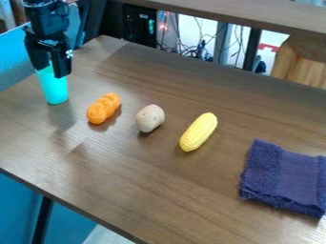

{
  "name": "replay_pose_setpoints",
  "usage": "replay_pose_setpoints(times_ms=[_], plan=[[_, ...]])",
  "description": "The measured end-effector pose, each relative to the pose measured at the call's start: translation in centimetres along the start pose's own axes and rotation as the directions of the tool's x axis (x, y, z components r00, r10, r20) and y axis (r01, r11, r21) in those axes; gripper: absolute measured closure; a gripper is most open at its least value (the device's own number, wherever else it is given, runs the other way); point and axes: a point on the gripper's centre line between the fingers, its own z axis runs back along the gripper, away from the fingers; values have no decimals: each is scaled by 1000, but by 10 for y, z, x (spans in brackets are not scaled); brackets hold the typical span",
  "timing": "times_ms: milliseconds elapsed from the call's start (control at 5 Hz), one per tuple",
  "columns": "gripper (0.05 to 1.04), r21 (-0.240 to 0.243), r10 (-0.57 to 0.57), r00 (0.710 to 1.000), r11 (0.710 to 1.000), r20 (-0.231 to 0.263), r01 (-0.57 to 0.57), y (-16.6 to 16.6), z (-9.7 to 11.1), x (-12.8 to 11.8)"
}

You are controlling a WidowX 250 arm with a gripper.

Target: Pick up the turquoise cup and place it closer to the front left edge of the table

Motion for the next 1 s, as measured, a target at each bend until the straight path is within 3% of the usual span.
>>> replay_pose_setpoints(times_ms=[200, 800, 1000], plan=[[79, 30, -9, 1000, 1000, 9, 9, -5, 0, 8], [118, 102, 13, 1000, 995, -23, -11, 13, -23, 20], [384, 104, 30, 999, 994, -29, -27, 14, -29, 20]])
